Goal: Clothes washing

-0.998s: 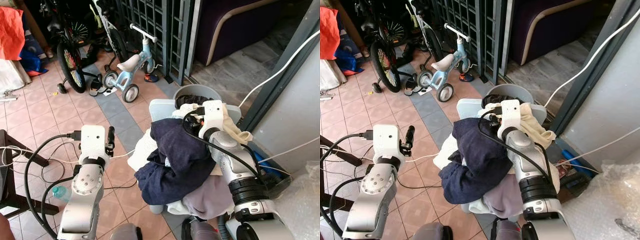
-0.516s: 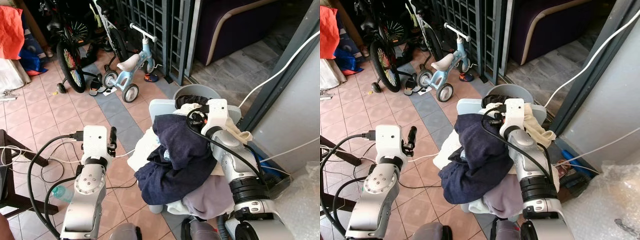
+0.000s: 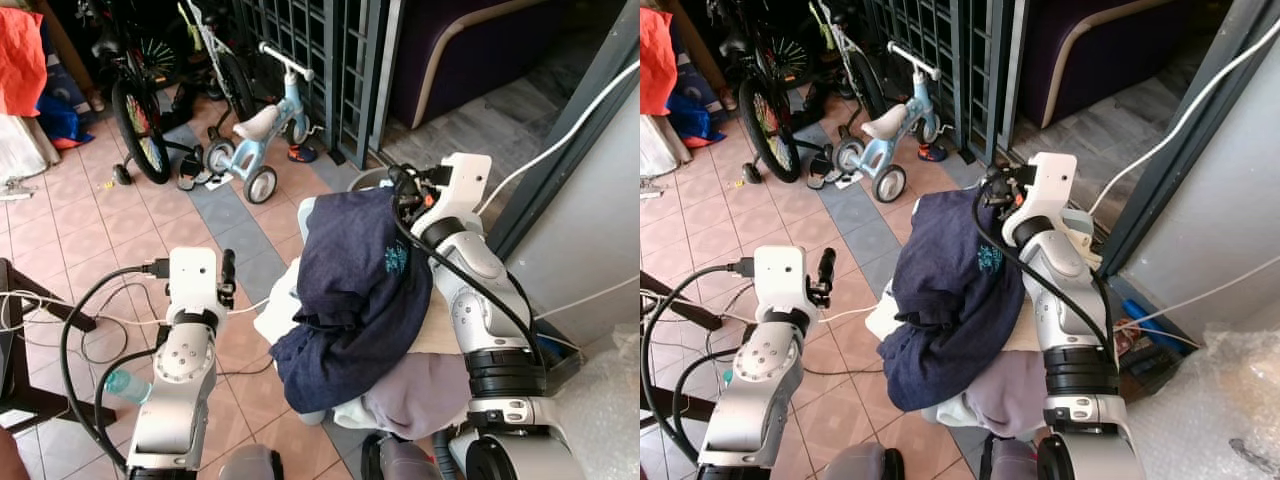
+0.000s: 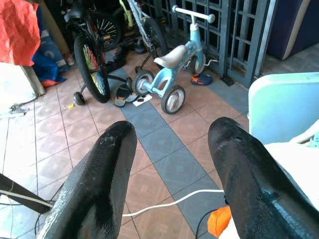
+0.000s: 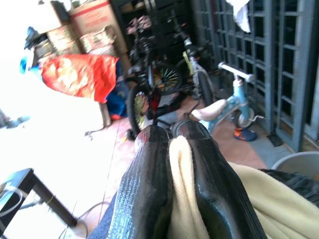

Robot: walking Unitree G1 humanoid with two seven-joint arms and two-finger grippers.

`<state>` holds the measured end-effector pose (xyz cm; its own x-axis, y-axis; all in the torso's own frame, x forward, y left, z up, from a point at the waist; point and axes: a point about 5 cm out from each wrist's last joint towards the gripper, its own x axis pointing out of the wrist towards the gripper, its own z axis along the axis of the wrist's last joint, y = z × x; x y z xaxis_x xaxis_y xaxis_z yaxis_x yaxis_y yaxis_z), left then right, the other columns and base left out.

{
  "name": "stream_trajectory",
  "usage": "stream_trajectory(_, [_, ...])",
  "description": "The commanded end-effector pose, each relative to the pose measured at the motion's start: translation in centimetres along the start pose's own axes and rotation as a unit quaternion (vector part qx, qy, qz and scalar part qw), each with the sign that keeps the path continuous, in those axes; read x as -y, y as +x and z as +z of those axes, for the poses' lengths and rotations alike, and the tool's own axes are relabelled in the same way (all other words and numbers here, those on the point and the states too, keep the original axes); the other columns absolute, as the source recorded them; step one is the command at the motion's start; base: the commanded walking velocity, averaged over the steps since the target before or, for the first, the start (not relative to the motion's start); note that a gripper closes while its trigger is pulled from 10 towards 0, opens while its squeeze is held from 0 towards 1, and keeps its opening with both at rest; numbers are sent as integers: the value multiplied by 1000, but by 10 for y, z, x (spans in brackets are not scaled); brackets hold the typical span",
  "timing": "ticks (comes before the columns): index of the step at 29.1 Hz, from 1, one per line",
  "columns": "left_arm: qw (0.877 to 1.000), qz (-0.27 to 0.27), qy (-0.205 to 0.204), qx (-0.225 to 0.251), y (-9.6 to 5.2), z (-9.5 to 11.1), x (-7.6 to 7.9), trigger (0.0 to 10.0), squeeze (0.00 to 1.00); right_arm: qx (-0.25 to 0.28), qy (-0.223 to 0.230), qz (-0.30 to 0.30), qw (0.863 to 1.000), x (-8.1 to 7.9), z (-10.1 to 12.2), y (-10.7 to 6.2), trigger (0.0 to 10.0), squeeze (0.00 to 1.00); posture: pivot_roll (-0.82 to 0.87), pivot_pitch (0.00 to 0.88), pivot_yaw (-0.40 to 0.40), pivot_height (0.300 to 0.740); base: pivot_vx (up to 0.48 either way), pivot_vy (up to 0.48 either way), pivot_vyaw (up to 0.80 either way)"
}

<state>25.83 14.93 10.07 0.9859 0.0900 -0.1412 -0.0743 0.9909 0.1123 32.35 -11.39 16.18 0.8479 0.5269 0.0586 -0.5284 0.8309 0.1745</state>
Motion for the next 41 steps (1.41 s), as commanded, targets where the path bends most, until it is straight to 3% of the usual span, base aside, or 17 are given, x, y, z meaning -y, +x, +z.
stream_trajectory(1, [1000, 6, 2, 0, 0, -1, -2, 10000, 0, -16, -13, 55, 998, -13, -3, -2, 0, 0, 49, 43, 24, 740, 0, 0, 0])
stream_trajectory(4, [1000, 6, 1, 1, 0, -1, -2, 10000, 0, -63, -63, 112, 990, -17, -17, -13, 0, 0, 48, 40, 24, 740, 0, 0, 0])
stream_trajectory(10, [1000, 5, 2, 2, 1, -1, -1, 10000, 0, -89, -92, 119, 985, -10, -23, -18, 0, 0, 47, 41, 27, 740, 0, 0, 0])
stream_trajectory(12, [1000, 2, 3, 1, 1, -2, -1, 10000, 0, -113, -124, 125, 978, -7, -28, -19, 0, 0, 46, 43, 30, 740, 0, 0, 0])
stream_trajectory(13, [1000, 1, 4, -1, 0, -2, -1, 10000, 0, -127, -144, 120, 974, -4, -30, -19, 1176, 0, 46, 46, 31, 740, 0, 0, 0])
stream_trajectory(14, [1000, 0, 5, -2, 0, -3, -1, 10000, 0, -137, -157, 116, 971, -2, -32, -19, 1176, 0, 46, 46, 31, 740, 0, 0, 0])
stream_trajectory(15, [1000, 0, 5, -3, 0, -3, -1, 10000, 0, -137, -145, 120, 972, -2, -31, -19, 10000, 1000, 48, 52, 28, 740, 0, 0, 0])
stream_trajectory(24, [1000, 2, 5, -12, -7, -7, -2, 10000, 0, -102, -128, 172, 971, -6, -17, -22, 10000, 1000, 53, 76, 28, 740, 0, 0, 0])
stream_trajectory(27, [1000, 1, 5, -14, -9, -8, -2, 10000, 0, -74, -117, 154, 978, -2, -4, -17, 10000, 1000, 53, 85, 29, 740, 0, 0, 0])
stream_trajectory(29, [1000, 0, 6, -16, -10, -8, -2, 10000, 0, -33, -118, 100, 987, 10, 13, -7, 10000, 1000, 52, 93, 27, 740, 0, 0, 0])
stream_trajectory(32, [1000, 0, 7, -17, -10, -8, -2, 10000, 0, -14, -118, 51, 992, 22, 22, -2, 10000, 1000, 53, 96, 27, 740, 0, 0, 0])
stream_trajectory(37, [1000, 1, 6, -19, -11, -8, -2, 10000, 0, -36, -140, 7, 989, 36, 19, -2, 10000, 1000, 56, 100, 23, 740, 0, 0, 0])
stream_trajectory(41, [1000, 0, 6, -24, -13, -10, -2, 10000, 0, -64, -140, 5, 988, 41, 11, -5, 10000, 1000, 55, 102, 23, 740, 0, 0, 0])
